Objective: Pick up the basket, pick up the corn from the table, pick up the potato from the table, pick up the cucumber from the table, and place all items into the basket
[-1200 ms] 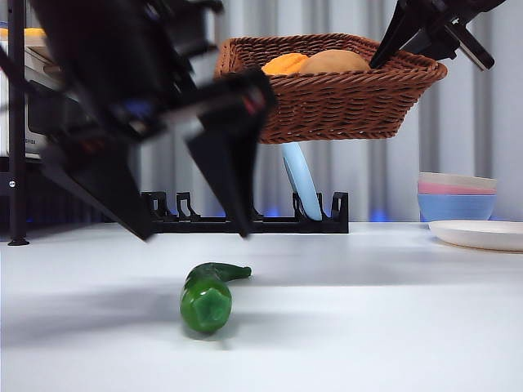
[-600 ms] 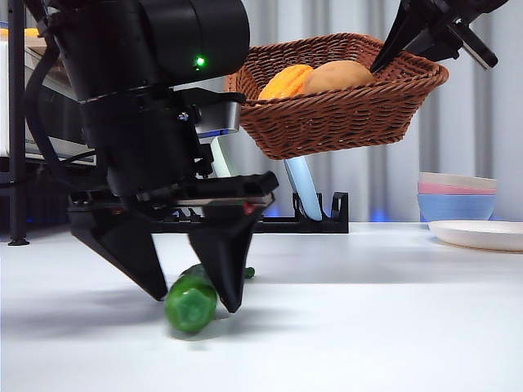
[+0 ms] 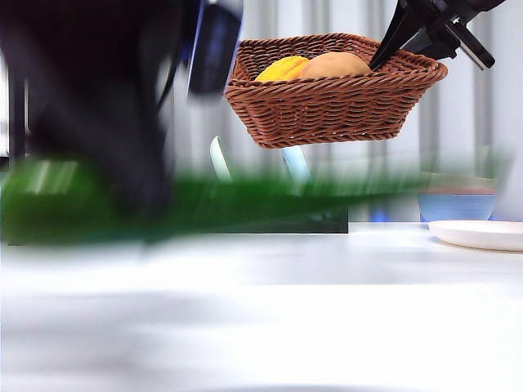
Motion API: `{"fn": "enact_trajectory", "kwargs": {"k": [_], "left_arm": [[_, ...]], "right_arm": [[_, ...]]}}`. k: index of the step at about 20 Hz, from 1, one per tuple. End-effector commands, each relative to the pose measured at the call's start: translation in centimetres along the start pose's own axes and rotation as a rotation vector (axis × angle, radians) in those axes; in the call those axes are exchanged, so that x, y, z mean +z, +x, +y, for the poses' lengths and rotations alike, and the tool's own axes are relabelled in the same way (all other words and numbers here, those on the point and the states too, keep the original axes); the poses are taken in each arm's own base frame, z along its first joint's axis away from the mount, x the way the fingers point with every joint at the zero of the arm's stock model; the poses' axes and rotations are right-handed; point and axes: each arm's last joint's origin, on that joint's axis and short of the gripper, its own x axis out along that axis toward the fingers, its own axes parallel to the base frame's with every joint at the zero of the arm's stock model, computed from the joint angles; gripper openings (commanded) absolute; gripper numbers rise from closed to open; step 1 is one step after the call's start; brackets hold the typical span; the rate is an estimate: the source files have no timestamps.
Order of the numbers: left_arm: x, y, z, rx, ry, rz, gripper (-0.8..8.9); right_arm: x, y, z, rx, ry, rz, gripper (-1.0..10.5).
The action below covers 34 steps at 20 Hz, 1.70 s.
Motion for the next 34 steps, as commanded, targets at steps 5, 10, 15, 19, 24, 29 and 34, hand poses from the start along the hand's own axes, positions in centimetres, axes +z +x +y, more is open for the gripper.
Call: {"fn": "enact_trajectory", "kwargs": {"k": [5,10,15,19,24,29,34], "left_arm": [[2.6,-7.8,-6.6,-0.055,0.543,-0.409,-0.08],[5.7,-12.3,-8.0,0.535,0.505,-0.753,-0.08],[7.3,-14.9,-6.6,1.144,0.224,-1.006,-0.08],[7.6,-16.6,-4.2,1.134,0.115,-1.121,-0.08],[8.0,-15.1,0.9,0.948,-0.001,-0.982,-0.08],[8.7,-13.0,3.4,0.938,-0.073,-0.883,0.02],[8.7,-13.0,3.5,0.945,-0.078,-0.884,5.34]], "right_arm": [[0.1,-0.3,0.3,0.018,0.006,-0.015,-0.2],[-0.1,-0.3,0.3,0.016,0.015,0.006,-0.2],[-0.3,-0.2,0.4,0.016,0.023,0.028,-0.2],[-0.5,0.0,1.0,0.034,0.012,0.04,-0.2],[-0.9,0.5,2.0,0.058,-0.006,0.057,-0.2],[-1.1,0.6,2.4,0.069,-0.013,0.066,-0.2],[-1.2,0.6,2.4,0.065,-0.009,0.075,-0.2]]}}
